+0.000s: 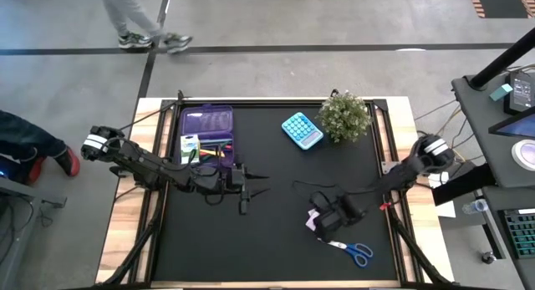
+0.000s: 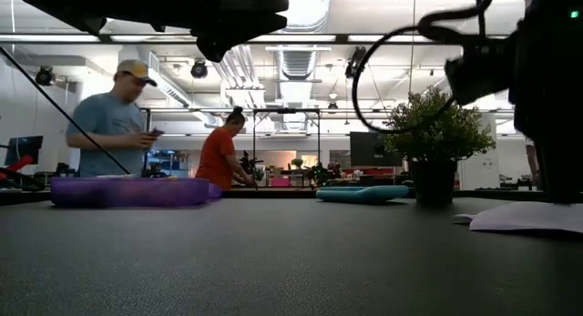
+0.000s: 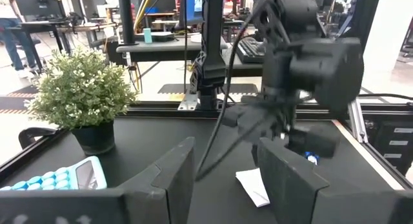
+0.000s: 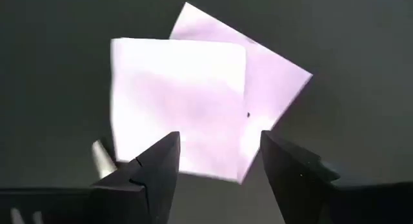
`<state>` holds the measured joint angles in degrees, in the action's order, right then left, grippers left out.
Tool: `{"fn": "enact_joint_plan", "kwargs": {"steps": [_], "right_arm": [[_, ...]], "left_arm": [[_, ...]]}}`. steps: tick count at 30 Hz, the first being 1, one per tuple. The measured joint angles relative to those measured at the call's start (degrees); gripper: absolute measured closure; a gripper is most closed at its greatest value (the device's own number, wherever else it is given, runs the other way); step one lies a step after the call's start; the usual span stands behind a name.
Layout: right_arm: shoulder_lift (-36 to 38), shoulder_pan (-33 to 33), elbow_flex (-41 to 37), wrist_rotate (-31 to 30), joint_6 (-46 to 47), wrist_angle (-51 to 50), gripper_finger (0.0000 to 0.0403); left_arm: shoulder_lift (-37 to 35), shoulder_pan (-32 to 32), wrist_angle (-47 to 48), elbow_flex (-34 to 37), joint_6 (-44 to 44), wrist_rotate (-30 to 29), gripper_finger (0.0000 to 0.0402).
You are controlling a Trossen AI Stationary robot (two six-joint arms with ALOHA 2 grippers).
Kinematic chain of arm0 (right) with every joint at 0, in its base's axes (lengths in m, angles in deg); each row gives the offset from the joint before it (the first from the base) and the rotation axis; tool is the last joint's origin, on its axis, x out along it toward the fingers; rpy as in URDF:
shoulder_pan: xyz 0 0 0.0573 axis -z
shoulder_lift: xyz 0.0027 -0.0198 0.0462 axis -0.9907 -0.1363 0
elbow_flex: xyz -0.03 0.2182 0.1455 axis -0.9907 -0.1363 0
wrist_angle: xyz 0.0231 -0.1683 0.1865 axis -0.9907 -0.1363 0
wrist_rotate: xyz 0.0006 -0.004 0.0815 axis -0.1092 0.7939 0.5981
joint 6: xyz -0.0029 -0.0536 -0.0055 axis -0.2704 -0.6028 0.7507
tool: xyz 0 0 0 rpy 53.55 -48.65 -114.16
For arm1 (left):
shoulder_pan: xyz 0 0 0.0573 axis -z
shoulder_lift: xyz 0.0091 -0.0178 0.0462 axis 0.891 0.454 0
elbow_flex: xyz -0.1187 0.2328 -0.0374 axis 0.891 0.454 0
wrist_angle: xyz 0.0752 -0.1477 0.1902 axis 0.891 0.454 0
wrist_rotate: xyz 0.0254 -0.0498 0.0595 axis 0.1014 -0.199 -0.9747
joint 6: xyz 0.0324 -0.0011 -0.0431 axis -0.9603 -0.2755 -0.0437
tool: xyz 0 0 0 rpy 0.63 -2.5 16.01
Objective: Pack school essentials
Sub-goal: Put the white sticky notes into the purple supply box
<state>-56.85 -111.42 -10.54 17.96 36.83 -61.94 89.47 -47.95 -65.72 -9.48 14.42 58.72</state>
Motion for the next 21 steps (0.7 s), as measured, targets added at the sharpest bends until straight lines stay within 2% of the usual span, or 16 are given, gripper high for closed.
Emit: {"fn": "enact_joint_plan", "kwargs": {"steps": [5,9,11,15,21], "right_arm": [[-4.6,0.1,0.4,0.0,-0.7,1.4,0.0197],[-5.9,0.2,0.4,-2.5,-0.3,1.3,0.0197],[-5.8,0.5,0.4,-5.8,-0.3,1.4,0.0197],[-5.3,1.3,0.1,-17.5,0.6,1.4,0.0197],[-5.4,2.7,-1.0,-20.1,-2.4,6.5,0.0207]], "left_arm": [[0.0,0.1,0.0,0.1,0.1,0.0,0.0251],[0.0,0.1,0.0,0.1,0.1,0.0,0.0251],[0.0,0.1,0.0,0.1,0.1,0.0,0.0251],[0.0,0.1,-0.1,0.1,0.1,0.0,0.0251],[0.0,0.1,-0.1,0.1,0.1,0.0,0.0251]]}}
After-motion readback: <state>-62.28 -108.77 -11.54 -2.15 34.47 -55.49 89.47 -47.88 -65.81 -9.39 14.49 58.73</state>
